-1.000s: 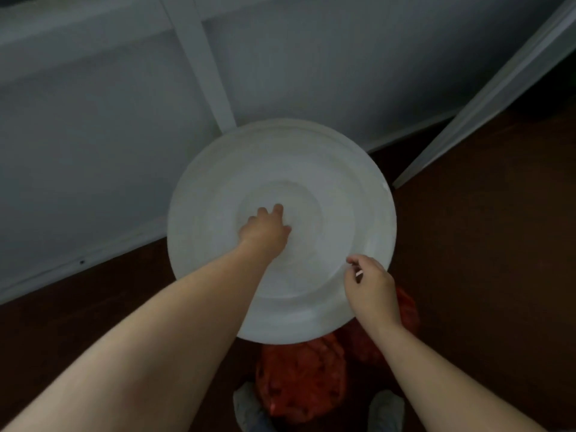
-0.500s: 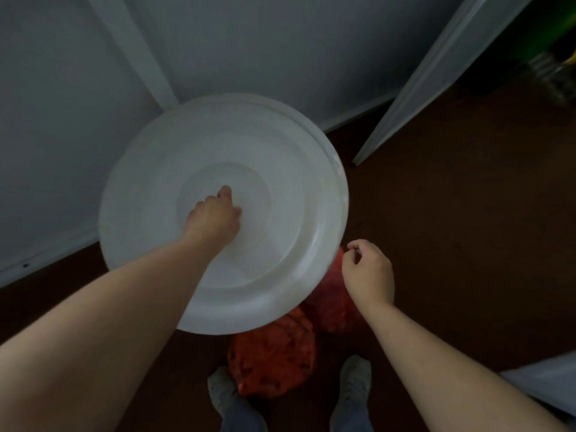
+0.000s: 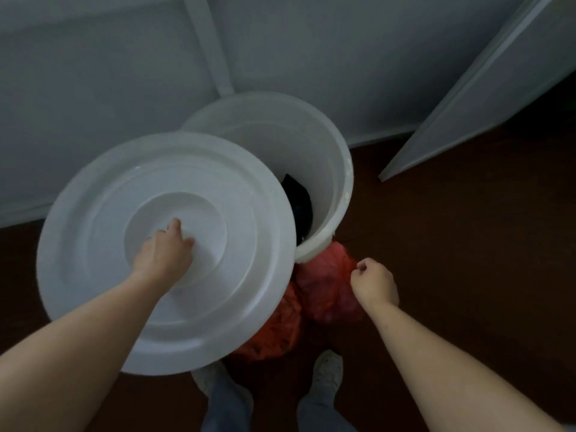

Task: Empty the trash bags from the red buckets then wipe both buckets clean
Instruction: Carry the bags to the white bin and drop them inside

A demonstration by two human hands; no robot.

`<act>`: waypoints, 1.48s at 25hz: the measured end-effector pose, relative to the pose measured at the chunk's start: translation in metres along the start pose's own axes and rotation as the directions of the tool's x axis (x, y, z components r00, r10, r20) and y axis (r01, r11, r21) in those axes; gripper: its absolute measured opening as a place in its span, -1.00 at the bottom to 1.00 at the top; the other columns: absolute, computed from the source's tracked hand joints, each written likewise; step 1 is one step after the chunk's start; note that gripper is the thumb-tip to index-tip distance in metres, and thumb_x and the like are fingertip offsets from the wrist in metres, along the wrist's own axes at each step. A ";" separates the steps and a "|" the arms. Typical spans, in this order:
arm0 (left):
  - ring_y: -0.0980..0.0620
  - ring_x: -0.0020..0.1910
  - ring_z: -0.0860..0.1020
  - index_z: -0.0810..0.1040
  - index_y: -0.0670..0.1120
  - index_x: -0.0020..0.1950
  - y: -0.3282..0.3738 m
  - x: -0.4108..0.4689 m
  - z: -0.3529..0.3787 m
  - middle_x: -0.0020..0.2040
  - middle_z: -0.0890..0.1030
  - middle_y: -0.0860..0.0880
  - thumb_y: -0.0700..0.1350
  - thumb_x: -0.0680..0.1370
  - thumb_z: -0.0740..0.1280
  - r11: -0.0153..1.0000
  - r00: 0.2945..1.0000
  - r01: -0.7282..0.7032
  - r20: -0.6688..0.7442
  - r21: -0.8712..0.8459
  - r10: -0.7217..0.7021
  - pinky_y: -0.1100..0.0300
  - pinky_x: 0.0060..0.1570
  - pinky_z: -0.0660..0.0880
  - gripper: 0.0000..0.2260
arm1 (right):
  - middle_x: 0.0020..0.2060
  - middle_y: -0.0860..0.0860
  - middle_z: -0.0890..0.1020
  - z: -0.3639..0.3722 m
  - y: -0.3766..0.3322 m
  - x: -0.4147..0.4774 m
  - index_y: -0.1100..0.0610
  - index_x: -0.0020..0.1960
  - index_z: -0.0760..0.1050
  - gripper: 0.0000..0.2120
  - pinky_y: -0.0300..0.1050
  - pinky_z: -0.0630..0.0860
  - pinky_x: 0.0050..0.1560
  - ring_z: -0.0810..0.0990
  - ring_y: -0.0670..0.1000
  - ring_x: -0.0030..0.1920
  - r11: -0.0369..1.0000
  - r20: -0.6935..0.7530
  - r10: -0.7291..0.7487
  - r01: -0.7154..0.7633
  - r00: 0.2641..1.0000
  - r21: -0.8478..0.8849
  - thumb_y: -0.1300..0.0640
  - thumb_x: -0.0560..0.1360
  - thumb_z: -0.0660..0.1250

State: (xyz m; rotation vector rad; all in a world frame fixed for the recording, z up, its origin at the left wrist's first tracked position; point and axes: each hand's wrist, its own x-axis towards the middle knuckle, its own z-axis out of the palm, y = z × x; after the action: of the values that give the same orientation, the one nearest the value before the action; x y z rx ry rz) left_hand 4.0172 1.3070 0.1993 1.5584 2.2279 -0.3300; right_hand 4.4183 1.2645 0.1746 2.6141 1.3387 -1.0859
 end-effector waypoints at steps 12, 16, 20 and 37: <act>-0.41 0.04 0.56 0.26 -0.09 0.13 -0.191 -0.176 0.094 0.04 0.57 -0.39 0.06 0.63 0.23 0.879 0.903 0.428 0.052 -0.210 -0.427 -0.13 -0.01 0.47 -0.73 | 0.15 0.05 0.62 0.122 -0.026 -0.106 0.01 0.19 0.57 -0.75 -0.08 0.49 0.08 0.59 0.13 0.16 0.920 0.264 -0.305 0.355 0.915 -0.167 0.09 0.54 0.27; -0.38 -0.03 0.59 0.24 -0.09 0.11 -0.238 -0.210 0.173 -0.03 0.58 -0.38 0.07 0.62 0.21 0.839 0.871 0.491 0.111 -0.234 -0.479 -0.10 -0.06 0.49 -0.73 | 0.29 0.11 0.48 0.191 -0.025 -0.120 -0.02 0.47 0.39 -0.51 -0.02 0.50 0.22 0.55 0.19 0.24 0.804 0.449 -0.387 0.533 0.806 -0.264 0.01 0.55 0.34; -0.38 -0.05 0.60 0.27 -0.14 0.13 -0.256 -0.227 0.262 -0.07 0.58 -0.39 0.04 0.62 0.23 0.821 0.864 0.504 0.153 -0.266 -0.480 -0.11 -0.08 0.50 -0.72 | 0.47 0.10 0.26 0.258 -0.016 -0.102 -0.15 0.60 0.09 -0.28 0.03 0.50 0.21 0.52 0.20 0.31 0.691 0.563 -0.338 0.605 0.754 -0.396 -0.07 0.55 0.37; -0.34 0.04 0.57 0.24 -0.14 0.30 -0.256 -0.245 0.394 0.05 0.56 -0.34 0.07 0.64 0.20 0.771 0.824 0.563 0.265 -0.297 -0.500 -0.08 -0.01 0.49 -0.63 | 0.39 0.21 0.44 0.349 0.000 -0.052 0.16 0.43 0.39 -0.60 0.03 0.44 0.32 0.49 0.25 0.35 0.704 0.340 -0.288 0.439 0.895 -0.558 0.16 0.60 0.21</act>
State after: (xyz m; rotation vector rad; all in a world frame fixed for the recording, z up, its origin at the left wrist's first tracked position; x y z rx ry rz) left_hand 3.9241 0.8488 -0.0504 0.6537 2.3848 -0.1794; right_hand 4.1972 1.1215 -0.0599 1.7298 1.8172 -0.7399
